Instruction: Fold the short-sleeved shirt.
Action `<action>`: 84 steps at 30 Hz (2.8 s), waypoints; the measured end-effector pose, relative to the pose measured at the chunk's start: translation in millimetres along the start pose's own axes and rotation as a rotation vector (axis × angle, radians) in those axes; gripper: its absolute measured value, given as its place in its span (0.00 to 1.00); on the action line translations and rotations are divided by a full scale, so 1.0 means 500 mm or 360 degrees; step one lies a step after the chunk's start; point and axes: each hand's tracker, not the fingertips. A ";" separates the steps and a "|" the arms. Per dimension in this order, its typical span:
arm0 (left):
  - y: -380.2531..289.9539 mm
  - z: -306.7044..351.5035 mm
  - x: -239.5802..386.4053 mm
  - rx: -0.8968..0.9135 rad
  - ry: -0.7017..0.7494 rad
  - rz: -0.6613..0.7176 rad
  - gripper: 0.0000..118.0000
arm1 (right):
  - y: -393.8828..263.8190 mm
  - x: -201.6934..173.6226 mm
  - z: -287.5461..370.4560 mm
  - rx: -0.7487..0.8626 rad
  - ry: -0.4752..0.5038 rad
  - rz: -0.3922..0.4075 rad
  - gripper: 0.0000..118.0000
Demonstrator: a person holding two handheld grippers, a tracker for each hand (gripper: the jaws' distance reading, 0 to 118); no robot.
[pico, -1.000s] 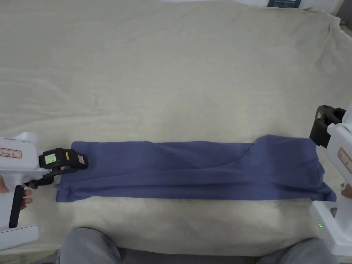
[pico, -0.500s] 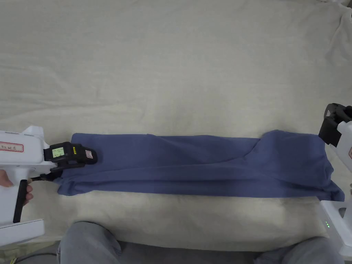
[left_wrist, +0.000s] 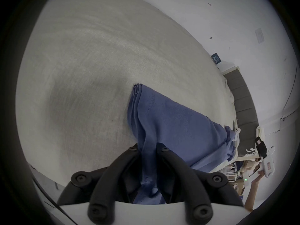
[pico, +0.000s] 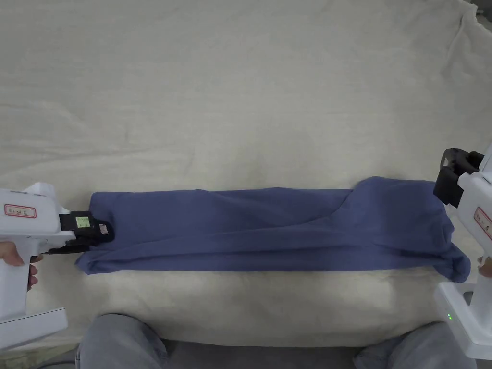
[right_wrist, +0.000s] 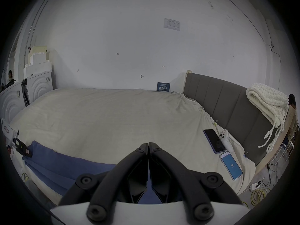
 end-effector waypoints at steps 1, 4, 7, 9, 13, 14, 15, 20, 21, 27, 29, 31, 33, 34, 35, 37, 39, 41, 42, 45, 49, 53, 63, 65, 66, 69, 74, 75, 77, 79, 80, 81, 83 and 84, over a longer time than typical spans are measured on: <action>0.000 0.001 0.014 -0.0007 0.0035 -0.0029 0.07 | -0.001 0.001 -0.001 0.0000 0.0004 -0.0005 0.00; 0.003 0.016 0.058 0.0015 0.0153 -0.0092 0.05 | -0.001 0.003 -0.002 0.0007 0.0013 -0.0015 0.00; 0.003 0.052 0.099 0.0072 0.0179 -0.0167 0.04 | 0.002 0.008 0.000 0.0022 0.0036 -0.0036 0.00; 0.002 0.081 0.126 0.0124 0.0177 -0.0205 0.04 | 0.006 0.012 0.003 0.0036 0.0044 -0.0046 0.00; -0.011 0.140 0.208 0.0177 0.0202 -0.0319 0.04 | 0.013 0.022 0.011 0.0067 0.0061 -0.0061 0.00; -0.016 0.151 0.231 0.0185 0.0196 -0.0388 0.04 | 0.014 0.024 0.013 0.0075 0.0063 -0.0066 0.00; -0.023 0.162 0.255 0.0189 0.0179 -0.0457 0.04 | 0.015 0.027 0.016 0.0084 0.0066 -0.0071 0.00; -0.040 0.167 0.371 0.0189 0.0147 -0.0632 0.04 | 0.013 0.045 0.027 0.0111 0.0065 -0.0109 0.00; -0.043 0.159 0.394 0.0176 0.0124 -0.0650 0.04 | 0.011 0.048 0.030 0.0113 0.0062 -0.0116 0.00; -0.076 0.050 0.523 0.0076 0.0073 -0.0832 0.04 | -0.001 0.081 0.045 0.0116 0.0035 -0.0140 0.00; -0.087 -0.001 0.558 0.0011 0.0042 -0.0830 0.04 | -0.005 0.092 0.050 0.0117 0.0017 -0.0143 0.00; -0.101 -0.056 0.590 -0.0061 0.0008 -0.0804 0.04 | -0.009 0.105 0.053 0.0112 -0.0006 -0.0146 0.00; -0.116 -0.113 0.615 -0.0093 0.0027 -0.0815 0.04 | -0.013 0.117 0.055 0.0106 -0.0020 -0.0156 0.00; -0.124 -0.145 0.625 -0.0113 0.0055 -0.0823 0.04 | -0.015 0.123 0.057 0.0101 -0.0032 -0.0160 0.00; -0.131 -0.171 0.631 -0.0133 0.0095 -0.0812 0.04 | -0.017 0.128 0.058 0.0097 -0.0039 -0.0163 0.00; -0.145 -0.225 0.636 -0.0163 0.0155 -0.0804 0.06 | -0.021 0.137 0.064 0.0092 -0.0056 -0.0161 0.00; -0.160 -0.263 0.638 -0.0178 0.0224 -0.0808 0.22 | -0.024 0.145 0.066 0.0085 -0.0076 -0.0154 0.00; -0.162 -0.289 0.634 -0.0206 0.0193 -0.0795 0.63 | -0.027 0.153 0.064 0.0075 -0.0085 -0.0151 0.00; -0.161 -0.293 0.635 -0.0240 0.0151 -0.0747 0.76 | -0.028 0.155 0.062 0.0068 -0.0092 -0.0148 0.00; -0.142 -0.269 0.638 -0.0234 0.0008 -0.0653 0.83 | -0.029 0.154 0.057 0.0046 -0.0091 -0.0144 0.00; -0.087 -0.186 0.642 -0.0005 -0.0092 -0.0711 0.83 | -0.027 0.144 0.050 0.0048 -0.0074 -0.0140 0.00; -0.064 -0.114 0.612 0.0352 0.0035 -0.0817 0.75 | -0.020 0.133 0.046 0.0060 -0.0051 -0.0135 0.00; -0.220 -0.193 0.532 0.0426 0.0185 -0.0799 0.00 | -0.017 0.114 0.042 0.0052 -0.0017 -0.0111 0.00; -0.269 -0.223 0.539 0.0384 0.0175 -0.0845 0.00 | -0.019 0.114 0.043 0.0047 -0.0019 -0.0103 0.00; -0.292 -0.236 0.545 0.0345 0.0152 -0.0894 0.00 | -0.021 0.115 0.044 0.0043 -0.0019 -0.0102 0.00; -0.345 -0.274 0.579 0.0294 0.0165 -0.1044 0.00 | -0.028 0.118 0.045 0.0026 -0.0026 -0.0097 0.00; -0.393 -0.313 0.642 0.0380 0.0348 -0.1328 0.00 | -0.040 0.126 0.050 -0.0005 -0.0033 -0.0088 0.00; -0.397 -0.317 0.652 0.0388 0.0380 -0.1372 0.00 | -0.041 0.128 0.051 -0.0009 -0.0033 -0.0085 0.00; -0.401 -0.322 0.664 0.0399 0.0370 -0.1407 0.00 | -0.042 0.129 0.052 -0.0015 -0.0040 -0.0073 0.00; -0.400 -0.319 0.681 0.0389 0.0348 -0.1433 0.00 | -0.043 0.131 0.052 -0.0021 -0.0043 -0.0071 0.00; -0.399 -0.313 0.688 0.0383 0.0293 -0.1436 0.00 | -0.043 0.132 0.052 -0.0021 -0.0044 -0.0072 0.00; -0.392 -0.301 0.697 0.0349 0.0168 -0.1380 0.00 | -0.043 0.132 0.052 -0.0022 -0.0049 -0.0073 0.00; -0.368 -0.270 0.704 0.0284 -0.0120 -0.1153 0.00 | -0.041 0.134 0.052 -0.0021 -0.0050 -0.0084 0.00; -0.354 -0.253 0.703 0.0291 -0.0182 -0.1072 0.00 | -0.040 0.134 0.052 -0.0020 -0.0050 -0.0090 0.00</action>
